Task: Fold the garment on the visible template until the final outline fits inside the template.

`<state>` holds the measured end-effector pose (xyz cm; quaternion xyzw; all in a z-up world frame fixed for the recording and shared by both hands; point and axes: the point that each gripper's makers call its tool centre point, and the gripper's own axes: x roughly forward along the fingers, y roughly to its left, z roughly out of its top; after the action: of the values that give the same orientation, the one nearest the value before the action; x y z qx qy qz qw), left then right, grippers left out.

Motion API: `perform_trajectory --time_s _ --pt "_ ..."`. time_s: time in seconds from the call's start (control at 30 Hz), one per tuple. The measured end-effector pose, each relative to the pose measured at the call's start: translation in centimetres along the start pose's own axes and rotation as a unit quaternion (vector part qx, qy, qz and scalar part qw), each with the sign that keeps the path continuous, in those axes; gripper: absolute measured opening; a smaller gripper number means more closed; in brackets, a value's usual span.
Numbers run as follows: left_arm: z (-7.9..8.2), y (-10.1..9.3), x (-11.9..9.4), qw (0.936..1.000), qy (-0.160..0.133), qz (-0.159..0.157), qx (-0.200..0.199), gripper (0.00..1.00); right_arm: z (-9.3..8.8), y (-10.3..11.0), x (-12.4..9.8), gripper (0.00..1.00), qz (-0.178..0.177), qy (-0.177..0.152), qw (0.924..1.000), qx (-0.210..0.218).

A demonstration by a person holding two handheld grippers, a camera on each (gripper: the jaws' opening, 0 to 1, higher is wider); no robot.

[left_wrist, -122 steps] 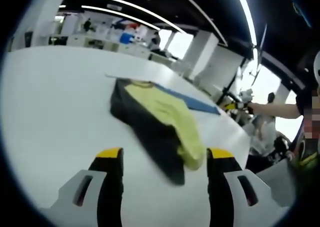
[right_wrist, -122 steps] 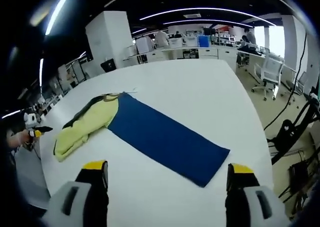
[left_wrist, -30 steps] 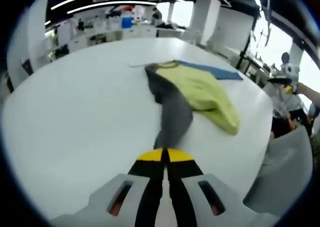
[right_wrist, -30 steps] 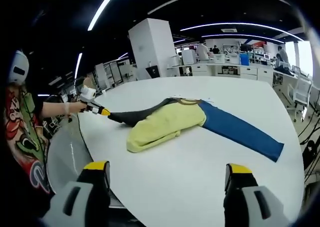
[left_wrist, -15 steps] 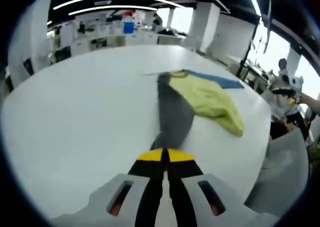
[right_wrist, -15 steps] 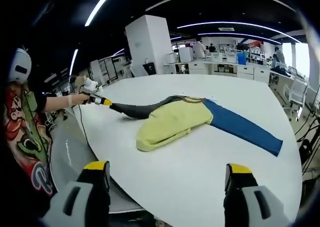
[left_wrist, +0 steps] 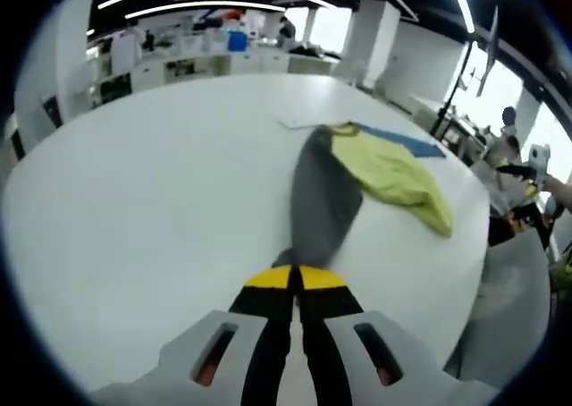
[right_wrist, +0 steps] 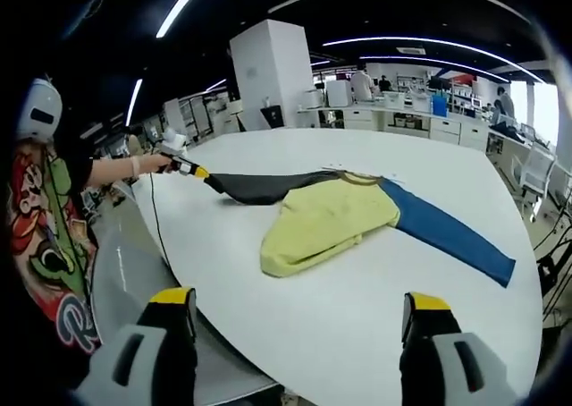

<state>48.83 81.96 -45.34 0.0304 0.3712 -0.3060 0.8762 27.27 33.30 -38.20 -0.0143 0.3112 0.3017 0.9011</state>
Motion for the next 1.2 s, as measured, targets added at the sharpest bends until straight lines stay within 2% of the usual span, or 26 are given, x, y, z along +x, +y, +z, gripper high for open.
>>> perform_trajectory --time_s 0.27,0.33,0.47,0.6,1.0,1.2 --pt "0.1 3.1 1.3 0.9999 0.017 0.002 -0.003 0.0 0.1 0.6 0.4 0.96 -0.011 0.012 0.9998 0.008" --pt "0.4 4.7 1.7 0.9998 0.018 0.005 -0.008 0.0 0.7 0.8 0.6 0.97 -0.014 0.01 0.9998 0.005" --pt "0.7 6.4 2.4 0.9996 0.023 0.012 -0.015 0.0 1.9 1.4 1.2 0.98 -0.015 0.007 0.9999 -0.001" --pt "1.0 8.7 3.6 0.999 0.031 0.019 -0.026 0.0 2.2 1.9 1.8 0.98 -0.014 0.018 0.9997 -0.01" --pt "0.5 12.6 6.5 0.9972 0.062 0.035 -0.022 0.0 1.4 2.4 1.9 0.97 -0.02 0.037 0.9991 0.003" --pt "0.4 13.6 6.9 0.9962 0.075 0.041 -0.016 0.0 1.4 2.9 1.9 0.98 -0.028 0.038 0.9989 0.006"
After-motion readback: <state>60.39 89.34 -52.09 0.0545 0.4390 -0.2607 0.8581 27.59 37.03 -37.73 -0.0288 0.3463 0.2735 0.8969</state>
